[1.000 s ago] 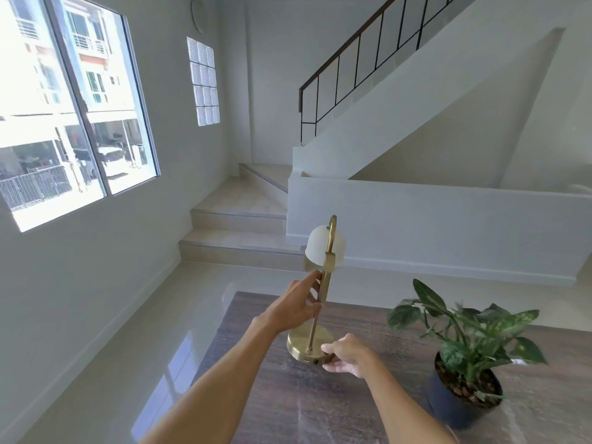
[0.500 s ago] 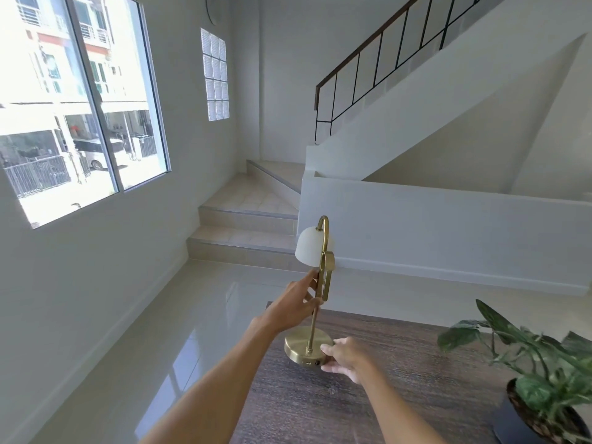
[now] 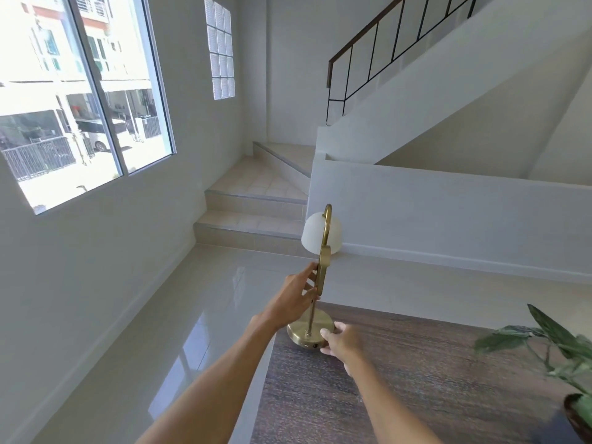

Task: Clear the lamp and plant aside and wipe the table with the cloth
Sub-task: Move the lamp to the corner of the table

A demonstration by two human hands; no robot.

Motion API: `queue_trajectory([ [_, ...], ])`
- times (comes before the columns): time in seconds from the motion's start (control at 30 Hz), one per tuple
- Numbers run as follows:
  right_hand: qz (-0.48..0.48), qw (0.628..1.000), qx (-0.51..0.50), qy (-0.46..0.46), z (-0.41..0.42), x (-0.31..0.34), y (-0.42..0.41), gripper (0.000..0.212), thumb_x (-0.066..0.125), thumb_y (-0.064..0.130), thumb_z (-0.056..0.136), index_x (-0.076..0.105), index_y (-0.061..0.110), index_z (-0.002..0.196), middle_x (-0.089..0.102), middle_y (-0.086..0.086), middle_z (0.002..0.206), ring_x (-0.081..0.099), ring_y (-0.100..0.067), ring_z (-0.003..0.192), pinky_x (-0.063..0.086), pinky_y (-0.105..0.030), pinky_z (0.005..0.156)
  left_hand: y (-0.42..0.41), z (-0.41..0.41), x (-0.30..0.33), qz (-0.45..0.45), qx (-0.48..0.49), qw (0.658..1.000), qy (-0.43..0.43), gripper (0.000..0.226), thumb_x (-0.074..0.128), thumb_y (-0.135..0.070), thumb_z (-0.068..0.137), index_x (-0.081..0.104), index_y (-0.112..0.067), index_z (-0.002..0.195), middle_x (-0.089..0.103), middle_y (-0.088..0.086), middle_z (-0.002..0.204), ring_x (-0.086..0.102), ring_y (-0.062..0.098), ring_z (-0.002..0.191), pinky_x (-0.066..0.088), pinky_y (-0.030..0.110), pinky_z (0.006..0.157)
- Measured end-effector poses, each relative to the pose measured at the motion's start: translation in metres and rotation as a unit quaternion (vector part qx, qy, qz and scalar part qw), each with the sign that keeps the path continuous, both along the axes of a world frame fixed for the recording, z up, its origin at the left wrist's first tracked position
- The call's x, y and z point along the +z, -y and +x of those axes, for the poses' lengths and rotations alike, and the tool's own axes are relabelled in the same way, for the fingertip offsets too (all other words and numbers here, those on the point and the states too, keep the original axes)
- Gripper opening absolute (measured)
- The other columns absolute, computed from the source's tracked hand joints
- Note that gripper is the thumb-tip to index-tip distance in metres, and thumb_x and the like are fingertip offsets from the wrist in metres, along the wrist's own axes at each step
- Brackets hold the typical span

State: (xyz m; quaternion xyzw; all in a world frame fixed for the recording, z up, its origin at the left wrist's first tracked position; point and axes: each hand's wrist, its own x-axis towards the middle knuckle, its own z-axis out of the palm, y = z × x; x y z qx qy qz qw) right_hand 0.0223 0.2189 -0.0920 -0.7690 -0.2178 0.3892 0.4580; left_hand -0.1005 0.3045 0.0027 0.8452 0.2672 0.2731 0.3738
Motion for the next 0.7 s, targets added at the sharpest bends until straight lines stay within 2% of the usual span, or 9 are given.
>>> queue_trajectory([
  [0.17, -0.025, 0.997, 0.024, 0.076, 0.001, -0.001, -0.006, 0.057, 0.065, 0.015, 0.096, 0.044, 0.006, 0.148, 0.058, -0.013, 0.139, 0.068, -0.021, 0.095, 0.058, -0.018, 0.062, -0.007, -0.005, -0.011, -0.003, 0.019, 1.000, 0.016, 0.039, 0.058, -0.002, 0.095, 0.048, -0.020, 0.129, 0.062, 0.003, 0.103, 0.069, 0.014, 0.082, 0.061, 0.033, 0.080],
  [0.3, -0.059, 0.989, 0.035, 0.133, 0.006, 0.004, -0.007, 0.055, 0.068, 0.016, 0.092, 0.051, 0.008, 0.144, 0.064, -0.011, 0.133, 0.069, -0.016, 0.083, 0.060, -0.021, 0.066, -0.003, -0.003, -0.011, -0.005, 0.014, 1.000, 0.011, 0.037, 0.056, -0.004, 0.097, 0.047, -0.022, 0.128, 0.060, 0.002, 0.106, 0.067, 0.019, 0.090, 0.060, 0.033, 0.083],
  [0.37, -0.065, 0.984, 0.042, 0.160, 0.006, 0.005, -0.007, 0.055, 0.070, 0.013, 0.089, 0.055, 0.007, 0.141, 0.063, -0.010, 0.136, 0.071, -0.018, 0.093, 0.062, -0.031, 0.080, 0.002, -0.005, -0.012, -0.005, 0.009, 1.000, 0.003, 0.036, 0.054, -0.004, 0.098, 0.047, -0.024, 0.127, 0.059, -0.001, 0.105, 0.066, 0.019, 0.094, 0.060, 0.030, 0.082],
  [0.43, -0.066, 0.981, 0.056, 0.175, 0.006, 0.005, -0.005, 0.052, 0.070, 0.011, 0.086, 0.059, 0.005, 0.136, 0.063, -0.010, 0.136, 0.070, -0.022, 0.104, 0.060, -0.036, 0.087, 0.005, -0.007, -0.013, -0.006, 0.008, 1.000, 0.000, 0.033, 0.052, -0.004, 0.098, 0.047, -0.023, 0.126, 0.059, -0.001, 0.105, 0.064, 0.017, 0.096, 0.058, 0.024, 0.078],
  [0.5, -0.067, 0.979, 0.062, 0.182, 0.004, 0.007, -0.003, 0.040, 0.070, 0.008, 0.085, 0.067, 0.002, 0.124, 0.070, -0.012, 0.121, 0.072, -0.022, 0.095, 0.061, -0.037, 0.085, 0.009, -0.009, -0.014, -0.015, 0.013, 1.000, 0.004, 0.031, 0.052, -0.004, 0.099, 0.049, -0.019, 0.125, 0.059, 0.001, 0.106, 0.064, 0.017, 0.096, 0.056, 0.019, 0.074],
  [0.6, -0.067, 0.975, 0.068, 0.199, -0.001, 0.009, 0.001, 0.030, 0.066, 0.005, 0.083, 0.073, 0.004, 0.113, 0.073, -0.007, 0.092, 0.065, -0.013, 0.073, 0.059, -0.032, 0.069, 0.015, -0.010, -0.017, -0.013, 0.014, 1.000, 0.017, 0.029, 0.054, -0.005, 0.098, 0.052, -0.020, 0.123, 0.060, -0.002, 0.107, 0.065, 0.009, 0.086, 0.055, 0.015, 0.070],
  [0.63, -0.065, 0.975, 0.066, 0.201, -0.002, 0.009, 0.003, 0.030, 0.064, 0.004, 0.084, 0.072, 0.004, 0.113, 0.071, -0.006, 0.090, 0.062, -0.011, 0.071, 0.057, -0.029, 0.065, 0.017, -0.010, -0.018, -0.013, 0.014, 1.000, 0.023, 0.028, 0.054, -0.006, 0.098, 0.052, -0.020, 0.122, 0.060, -0.003, 0.107, 0.066, 0.007, 0.083, 0.054, 0.015, 0.070],
  [0.7, -0.061, 0.975, 0.062, 0.204, -0.003, 0.009, 0.006, 0.031, 0.063, 0.003, 0.086, 0.070, 0.003, 0.116, 0.072, -0.011, 0.099, 0.062, -0.014, 0.076, 0.056, -0.029, 0.071, 0.019, -0.010, -0.022, -0.016, 0.016, 0.999, 0.036, 0.028, 0.054, -0.006, 0.098, 0.052, -0.021, 0.122, 0.061, -0.004, 0.109, 0.067, 0.005, 0.082, 0.055, 0.016, 0.071],
])
